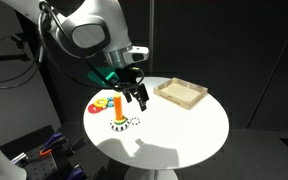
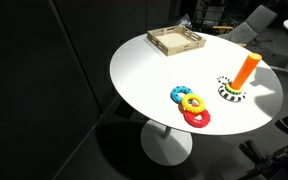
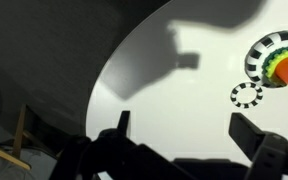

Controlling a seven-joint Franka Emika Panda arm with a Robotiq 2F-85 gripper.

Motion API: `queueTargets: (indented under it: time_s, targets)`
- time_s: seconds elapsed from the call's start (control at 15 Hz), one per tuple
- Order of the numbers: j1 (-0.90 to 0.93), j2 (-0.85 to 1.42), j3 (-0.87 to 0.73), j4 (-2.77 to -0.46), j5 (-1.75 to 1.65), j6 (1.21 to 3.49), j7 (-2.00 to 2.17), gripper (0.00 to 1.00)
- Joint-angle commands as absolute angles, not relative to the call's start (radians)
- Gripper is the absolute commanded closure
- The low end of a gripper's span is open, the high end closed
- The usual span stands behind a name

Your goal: Pick up the white and black striped ring and place it on the ring stacking stand

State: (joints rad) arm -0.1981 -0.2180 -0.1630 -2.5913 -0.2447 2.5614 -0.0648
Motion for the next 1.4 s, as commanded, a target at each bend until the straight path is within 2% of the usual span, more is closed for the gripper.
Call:
queueTargets:
  time_s: [0.0,0.93,1.33]
  targets:
    - [-0.237,-0.182,-0.137,-2.596,-0.35,2.616,0.038,0.0]
    - [-0.17,0.12,-0.159,-2.575,-0.354,2.902,0.267,0.0]
    - [-0.099,0.243,-0.175,-2.537,-0.223,3.016,0.258,0.0]
